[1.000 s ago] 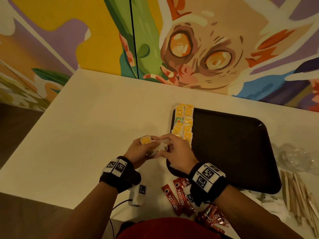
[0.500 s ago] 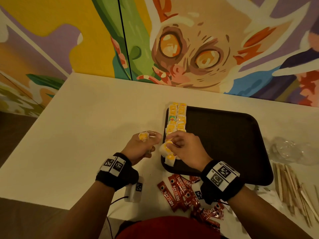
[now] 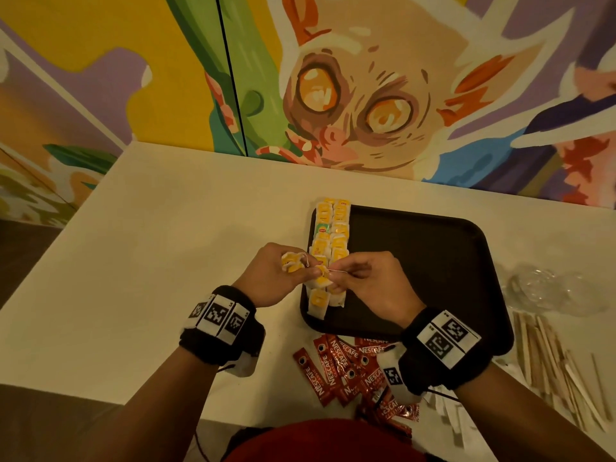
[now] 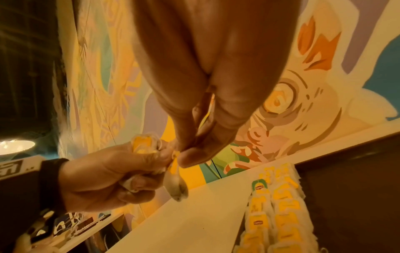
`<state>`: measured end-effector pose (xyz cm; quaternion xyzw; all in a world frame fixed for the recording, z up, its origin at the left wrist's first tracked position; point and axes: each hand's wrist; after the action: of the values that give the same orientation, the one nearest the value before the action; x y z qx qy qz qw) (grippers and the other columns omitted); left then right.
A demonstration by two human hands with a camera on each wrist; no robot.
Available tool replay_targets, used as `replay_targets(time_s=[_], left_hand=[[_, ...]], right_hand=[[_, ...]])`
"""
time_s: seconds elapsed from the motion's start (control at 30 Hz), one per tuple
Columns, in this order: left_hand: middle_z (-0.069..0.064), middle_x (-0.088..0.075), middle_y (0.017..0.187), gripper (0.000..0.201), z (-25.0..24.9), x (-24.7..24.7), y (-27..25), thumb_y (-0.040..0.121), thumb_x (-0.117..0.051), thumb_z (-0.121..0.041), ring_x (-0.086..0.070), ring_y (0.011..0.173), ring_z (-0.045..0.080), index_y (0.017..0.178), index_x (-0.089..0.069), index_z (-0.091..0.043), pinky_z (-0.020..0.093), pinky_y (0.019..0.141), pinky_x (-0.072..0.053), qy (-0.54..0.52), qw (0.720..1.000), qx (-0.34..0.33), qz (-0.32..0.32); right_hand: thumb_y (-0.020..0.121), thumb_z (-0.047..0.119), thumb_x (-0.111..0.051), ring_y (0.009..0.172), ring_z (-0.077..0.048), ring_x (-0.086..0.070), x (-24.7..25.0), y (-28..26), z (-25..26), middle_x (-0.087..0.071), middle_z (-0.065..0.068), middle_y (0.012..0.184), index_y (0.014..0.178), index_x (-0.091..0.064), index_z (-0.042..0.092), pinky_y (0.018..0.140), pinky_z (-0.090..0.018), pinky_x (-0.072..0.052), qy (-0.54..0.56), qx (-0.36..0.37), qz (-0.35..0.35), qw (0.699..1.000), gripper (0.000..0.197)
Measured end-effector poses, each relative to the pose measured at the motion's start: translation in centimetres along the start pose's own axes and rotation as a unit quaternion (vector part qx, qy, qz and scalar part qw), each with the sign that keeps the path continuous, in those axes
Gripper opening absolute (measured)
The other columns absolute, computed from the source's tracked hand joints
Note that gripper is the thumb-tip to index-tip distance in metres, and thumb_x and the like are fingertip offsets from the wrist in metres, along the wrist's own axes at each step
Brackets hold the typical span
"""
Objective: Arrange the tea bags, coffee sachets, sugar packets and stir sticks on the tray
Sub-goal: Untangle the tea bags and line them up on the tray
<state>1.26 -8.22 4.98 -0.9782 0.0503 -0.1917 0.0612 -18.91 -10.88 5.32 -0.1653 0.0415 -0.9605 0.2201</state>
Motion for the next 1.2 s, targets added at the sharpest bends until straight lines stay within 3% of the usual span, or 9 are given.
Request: replay_targets(time_s=[0.07, 0.23, 0.4, 0.53, 0.73, 0.87, 1.0, 1.1, 1.2], left_hand=[[-0.015, -0.070, 0.079, 0.005, 0.2, -0.1, 0.1, 0.083, -0.074, -0.022, -0.063, 0.071, -0.007, 0.083, -0.073, -0.027, 0.006, 0.063, -0.043, 0.023, 1.000, -0.002, -0.001], [-0.016, -0.070, 0.086, 0.005, 0.1, -0.5, 0.4, 0.082, -0.075, -0.026, -0.062, 0.079, -0.011, 0.087, -0.075, -0.027, 0.004, 0.068, -0.042, 0.073, 0.997, -0.013, -0.004], [-0.012, -0.072, 0.086, 0.007, -0.6, -0.9, 0.2, 0.080, -0.077, -0.024, -0.064, 0.078, -0.007, 0.086, -0.076, -0.026, 0.007, 0.068, -0.046, 0.055, 0.998, -0.014, 0.002], [-0.006, -0.075, 0.083, 0.005, -1.5, -1.0, -0.4, 0.077, -0.079, -0.019, -0.068, 0.078, 0.003, 0.081, -0.076, -0.021, 0.013, 0.071, -0.052, -0.013, 1.000, -0.020, 0.004], [0.003, -0.074, 0.082, 0.012, -1.9, -1.2, -0.6, 0.075, -0.078, -0.011, -0.070, 0.079, 0.015, 0.084, -0.076, -0.003, 0.021, 0.073, -0.054, -0.109, 0.990, -0.070, -0.046], [0.002, -0.074, 0.081, 0.008, -1.6, -1.6, -0.3, 0.077, -0.077, -0.008, -0.070, 0.076, 0.010, 0.083, -0.074, -0.003, 0.018, 0.069, -0.052, -0.138, 0.984, -0.057, -0.098], [0.001, -0.073, 0.080, 0.005, -1.2, -2.3, -0.1, 0.078, -0.076, -0.006, -0.068, 0.071, 0.005, 0.082, -0.074, -0.004, 0.014, 0.063, -0.050, -0.145, 0.977, -0.040, -0.154], [0.001, -0.073, 0.080, 0.006, -0.6, -2.8, 0.0, 0.078, -0.076, -0.006, -0.068, 0.069, 0.003, 0.083, -0.074, -0.002, 0.012, 0.062, -0.049, -0.149, 0.973, -0.018, -0.178], [0.003, -0.073, 0.079, 0.008, 0.0, -3.5, -0.1, 0.079, -0.077, -0.007, -0.068, 0.069, 0.004, 0.083, -0.074, -0.001, 0.014, 0.063, -0.050, -0.150, 0.973, -0.003, -0.174]], right_hand=[[0.084, 0.012, -0.074, 0.072, -0.016, -0.073, 0.5, 0.0, -0.1, -0.075, -0.002, 0.084, 0.096, -0.076, 0.012, 0.071, -0.031, -0.061, -0.024, -0.001, 0.000, 1.000, 0.012], [0.089, 0.012, -0.069, 0.069, -0.011, -0.070, 1.3, 0.0, 0.5, -0.074, 0.005, 0.083, 0.096, -0.077, 0.018, 0.069, -0.025, -0.059, -0.080, 0.032, 0.006, 0.996, 0.012], [0.089, 0.008, -0.068, 0.069, -0.012, -0.070, 1.7, 0.2, 1.2, -0.075, 0.003, 0.084, 0.096, -0.076, 0.017, 0.070, -0.024, -0.058, -0.019, 0.058, 0.001, 0.998, 0.015], [0.087, 0.007, -0.070, 0.068, -0.009, -0.068, 2.0, 0.4, 1.4, -0.074, 0.004, 0.082, 0.096, -0.075, 0.018, 0.070, -0.022, -0.056, 0.041, 0.071, -0.005, 0.997, 0.015], [0.081, 0.004, -0.074, 0.093, -0.012, -0.070, 1.0, 0.7, 0.2, -0.075, 0.006, 0.092, 0.091, -0.074, 0.022, 0.087, -0.027, -0.056, 0.086, 0.069, -0.020, 0.994, 0.021], [0.087, -0.001, -0.067, 0.088, -0.016, -0.071, 0.3, 0.5, -0.4, -0.075, -0.001, 0.096, 0.097, -0.073, 0.019, 0.069, -0.024, -0.057, 0.119, 0.041, -0.014, 0.992, 0.023], [0.092, 0.003, -0.062, 0.086, -0.030, -0.068, 0.2, 0.3, -0.5, -0.074, -0.005, 0.101, 0.108, -0.071, 0.018, 0.069, -0.027, -0.058, 0.107, 0.032, 0.013, 0.994, 0.023], [0.091, 0.010, -0.065, 0.092, -0.023, -0.069, 0.1, 0.0, -0.6, -0.072, -0.002, 0.106, 0.108, -0.070, 0.018, 0.071, -0.028, -0.058, 0.090, 0.024, 0.033, 0.995, 0.019], [0.091, 0.017, -0.067, 0.089, -0.013, -0.070, -0.1, 0.4, -1.8, -0.073, -0.003, 0.100, 0.101, -0.072, 0.009, 0.070, -0.021, -0.054, 0.032, 0.014, -0.007, 0.999, 0.014]])
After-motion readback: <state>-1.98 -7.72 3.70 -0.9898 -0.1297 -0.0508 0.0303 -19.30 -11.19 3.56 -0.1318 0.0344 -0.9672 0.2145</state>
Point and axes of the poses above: each hand's wrist, its own y-axis towards the middle knuckle, its own x-axis out of the back of the hand, z = x × y
